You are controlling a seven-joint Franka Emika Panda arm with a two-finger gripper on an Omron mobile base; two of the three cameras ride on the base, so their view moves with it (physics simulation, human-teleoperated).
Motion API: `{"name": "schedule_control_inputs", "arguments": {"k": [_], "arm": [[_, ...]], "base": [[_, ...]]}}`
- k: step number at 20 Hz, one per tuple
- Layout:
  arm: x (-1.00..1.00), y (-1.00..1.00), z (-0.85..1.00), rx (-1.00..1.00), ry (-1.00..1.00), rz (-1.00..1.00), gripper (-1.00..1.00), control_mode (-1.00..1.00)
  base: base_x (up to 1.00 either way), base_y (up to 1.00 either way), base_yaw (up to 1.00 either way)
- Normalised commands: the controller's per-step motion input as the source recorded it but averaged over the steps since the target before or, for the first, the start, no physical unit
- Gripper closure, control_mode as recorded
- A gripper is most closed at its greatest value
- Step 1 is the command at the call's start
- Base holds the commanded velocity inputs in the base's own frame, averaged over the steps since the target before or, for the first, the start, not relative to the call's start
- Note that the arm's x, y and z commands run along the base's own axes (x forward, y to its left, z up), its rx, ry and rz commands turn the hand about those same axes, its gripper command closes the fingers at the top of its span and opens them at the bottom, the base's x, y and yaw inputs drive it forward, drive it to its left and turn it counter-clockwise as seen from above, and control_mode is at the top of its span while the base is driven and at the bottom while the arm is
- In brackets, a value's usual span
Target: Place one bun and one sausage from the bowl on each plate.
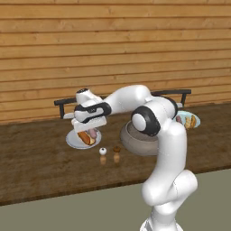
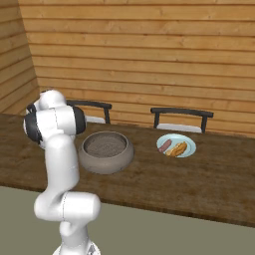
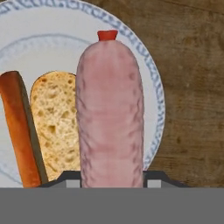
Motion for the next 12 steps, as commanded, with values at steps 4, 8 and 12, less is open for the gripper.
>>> {"name": "schedule_control_inputs", "arguments": {"k": [4,8,12], "arm": [[0.00,0.00,-0.10,0.00,0.00,0.06,-1.00,-1.00],[0.00,-0.11,0.00,0.00,0.00,0.04,-1.00,-1.00],[0.00,-0.03,0.00,0.00,0.00,0.01,-1.00,-1.00]], "base": [[0.00,0.00,0.00],[0.00,0.00,0.00],[0.00,0.00,0.00]]}}
